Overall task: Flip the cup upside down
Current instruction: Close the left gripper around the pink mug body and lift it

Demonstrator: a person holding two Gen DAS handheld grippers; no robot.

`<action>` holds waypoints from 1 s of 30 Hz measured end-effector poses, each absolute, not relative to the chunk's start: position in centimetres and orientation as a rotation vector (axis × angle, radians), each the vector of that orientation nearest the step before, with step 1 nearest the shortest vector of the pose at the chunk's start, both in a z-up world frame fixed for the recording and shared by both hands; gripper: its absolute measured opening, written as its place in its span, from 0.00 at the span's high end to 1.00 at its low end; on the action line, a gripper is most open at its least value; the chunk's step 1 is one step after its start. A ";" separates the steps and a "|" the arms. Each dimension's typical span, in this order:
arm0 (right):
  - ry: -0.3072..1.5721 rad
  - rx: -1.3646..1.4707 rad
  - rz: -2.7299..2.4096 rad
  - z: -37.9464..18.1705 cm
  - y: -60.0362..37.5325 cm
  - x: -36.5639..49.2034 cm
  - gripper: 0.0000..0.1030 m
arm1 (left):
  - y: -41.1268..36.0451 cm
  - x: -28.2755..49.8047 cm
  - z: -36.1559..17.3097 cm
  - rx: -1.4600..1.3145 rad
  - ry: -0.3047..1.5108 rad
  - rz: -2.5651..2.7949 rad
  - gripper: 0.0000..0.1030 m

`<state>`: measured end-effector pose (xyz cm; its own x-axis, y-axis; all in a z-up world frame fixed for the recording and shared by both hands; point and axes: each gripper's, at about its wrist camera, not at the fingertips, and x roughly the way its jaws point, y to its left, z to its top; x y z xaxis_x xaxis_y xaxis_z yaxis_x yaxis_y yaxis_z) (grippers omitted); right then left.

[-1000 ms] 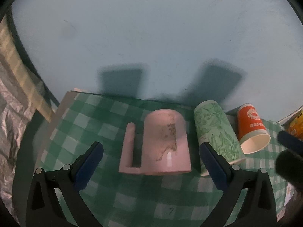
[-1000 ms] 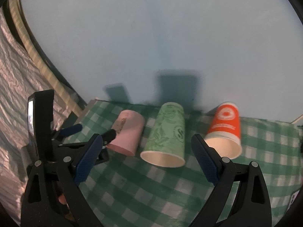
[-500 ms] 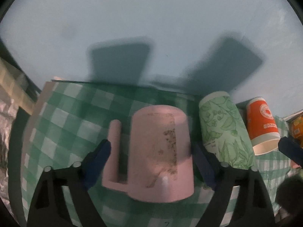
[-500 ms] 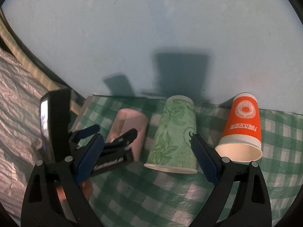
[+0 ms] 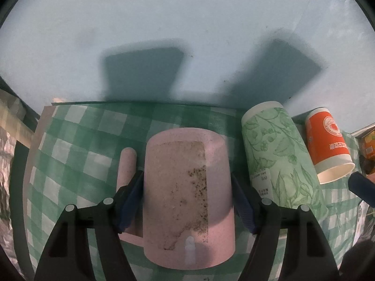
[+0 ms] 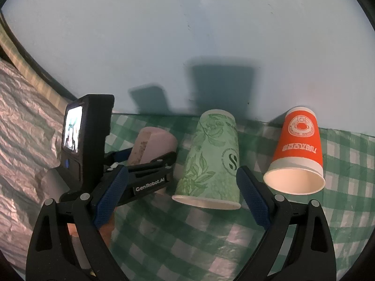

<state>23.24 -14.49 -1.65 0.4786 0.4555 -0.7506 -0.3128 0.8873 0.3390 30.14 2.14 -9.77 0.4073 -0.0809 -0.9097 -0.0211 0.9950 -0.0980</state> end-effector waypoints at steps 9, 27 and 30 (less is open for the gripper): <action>0.936 0.177 0.490 -0.7 -15.1 21.5 0.09 | 1.8 26.1 -7.7 -0.073 1.099 -0.089 0.29; 0.927 0.170 0.460 -1.8 -19.3 13.2 0.09 | -5.0 14.7 -4.8 -0.064 1.043 -0.282 0.29; 0.959 0.194 0.428 -2.7 -20.5 12.5 0.09 | -6.5 14.3 -5.3 -0.062 1.046 -0.297 0.29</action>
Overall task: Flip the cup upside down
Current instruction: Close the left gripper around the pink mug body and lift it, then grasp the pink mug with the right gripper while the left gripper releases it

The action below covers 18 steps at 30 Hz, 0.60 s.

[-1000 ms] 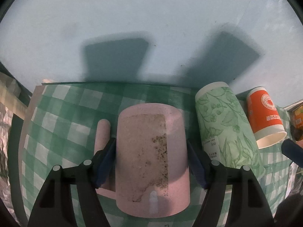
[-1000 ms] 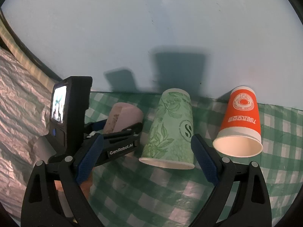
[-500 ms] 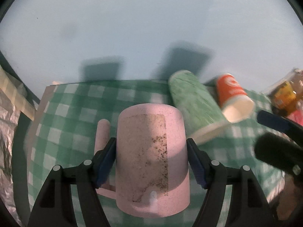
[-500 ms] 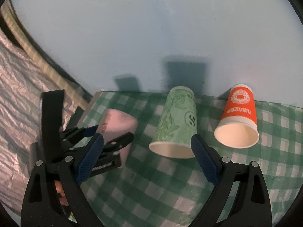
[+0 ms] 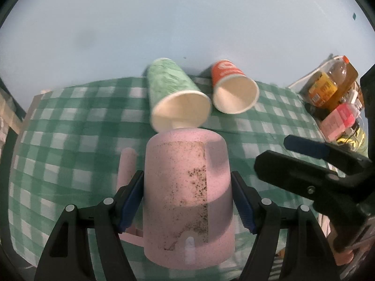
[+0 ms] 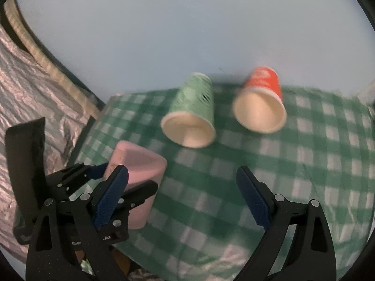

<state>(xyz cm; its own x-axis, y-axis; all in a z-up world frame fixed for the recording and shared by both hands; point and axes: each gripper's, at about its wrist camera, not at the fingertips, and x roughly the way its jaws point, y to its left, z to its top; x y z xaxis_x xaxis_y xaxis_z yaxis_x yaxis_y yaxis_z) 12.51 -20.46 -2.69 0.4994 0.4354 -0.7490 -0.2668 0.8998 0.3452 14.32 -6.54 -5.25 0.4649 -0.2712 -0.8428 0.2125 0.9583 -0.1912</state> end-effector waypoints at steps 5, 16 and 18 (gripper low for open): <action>1.022 0.281 0.375 -3.9 -23.1 12.0 0.09 | -9.0 13.9 -6.6 -0.046 1.060 -0.309 0.28; 1.130 0.318 0.335 -5.8 -25.0 12.0 0.09 | -12.3 14.2 -8.5 -0.018 1.106 -0.320 0.28; 1.147 0.331 0.339 -6.2 -25.0 12.2 0.09 | -12.3 14.3 -8.5 -0.018 1.108 -0.316 0.28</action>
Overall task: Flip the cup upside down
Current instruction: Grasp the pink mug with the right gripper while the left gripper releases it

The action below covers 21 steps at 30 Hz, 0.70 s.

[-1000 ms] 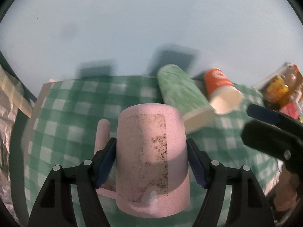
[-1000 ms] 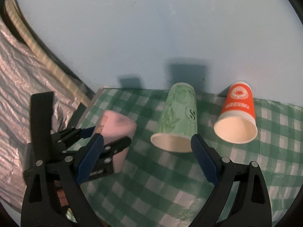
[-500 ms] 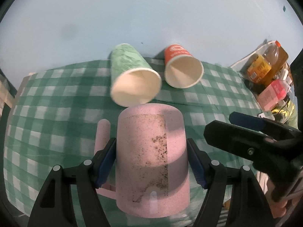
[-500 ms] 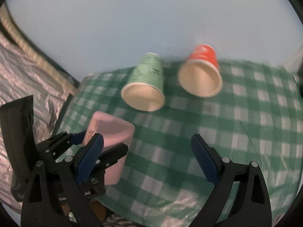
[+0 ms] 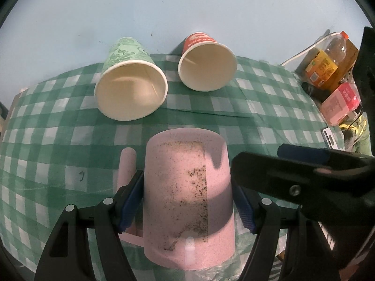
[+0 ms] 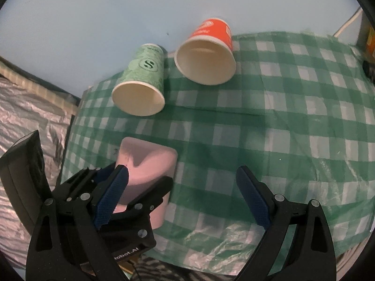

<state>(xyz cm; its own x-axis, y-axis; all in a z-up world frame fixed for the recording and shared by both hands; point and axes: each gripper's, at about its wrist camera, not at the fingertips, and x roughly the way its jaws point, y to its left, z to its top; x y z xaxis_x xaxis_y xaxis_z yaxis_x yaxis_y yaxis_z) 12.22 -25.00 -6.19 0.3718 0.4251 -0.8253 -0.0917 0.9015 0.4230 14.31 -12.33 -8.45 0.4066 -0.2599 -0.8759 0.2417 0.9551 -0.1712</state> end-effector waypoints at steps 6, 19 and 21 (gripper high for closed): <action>1.162 0.343 0.354 -6.5 -24.6 12.6 0.09 | -11.9 14.6 -8.5 -0.028 1.136 -0.313 0.28; 1.168 0.332 0.369 -5.4 -23.1 13.0 0.09 | -9.6 13.7 -6.3 -0.019 1.119 -0.311 0.20; 1.171 0.325 0.373 -5.3 -22.7 13.1 0.09 | -8.5 13.6 -6.0 -0.025 1.116 -0.300 0.20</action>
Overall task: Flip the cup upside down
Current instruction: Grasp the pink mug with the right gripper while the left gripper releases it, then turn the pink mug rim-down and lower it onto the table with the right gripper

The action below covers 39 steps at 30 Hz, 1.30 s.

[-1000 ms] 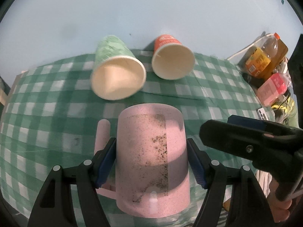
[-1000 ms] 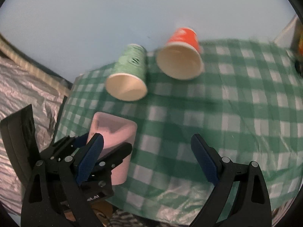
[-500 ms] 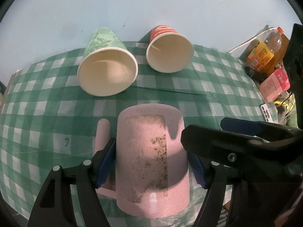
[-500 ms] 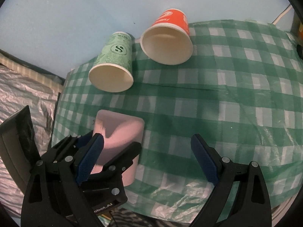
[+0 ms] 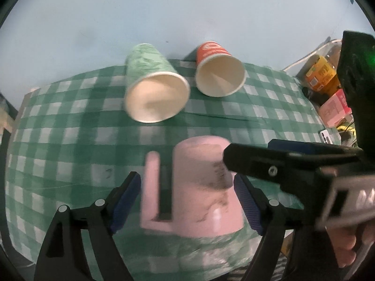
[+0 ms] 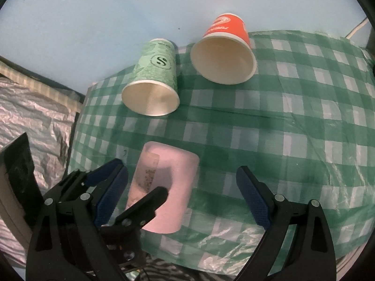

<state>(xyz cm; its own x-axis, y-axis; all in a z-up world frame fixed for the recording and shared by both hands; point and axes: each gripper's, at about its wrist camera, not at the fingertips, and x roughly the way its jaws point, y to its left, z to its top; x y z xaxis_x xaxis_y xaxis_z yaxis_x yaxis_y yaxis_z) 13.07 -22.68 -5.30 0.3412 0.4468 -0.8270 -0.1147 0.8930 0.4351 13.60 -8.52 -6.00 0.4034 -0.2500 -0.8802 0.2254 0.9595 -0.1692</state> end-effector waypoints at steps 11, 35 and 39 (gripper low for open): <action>1.262 0.336 0.376 -7.3 -20.6 14.8 0.09 | -2.3 14.1 -5.8 -0.099 1.087 -0.223 0.16; 1.349 0.329 0.400 -9.8 -18.9 16.2 0.27 | -0.4 14.9 -8.0 -0.149 1.091 -0.185 0.16; 1.273 0.286 0.430 -8.3 -18.8 15.1 0.29 | -0.4 14.3 -7.6 -0.152 1.061 -0.185 0.16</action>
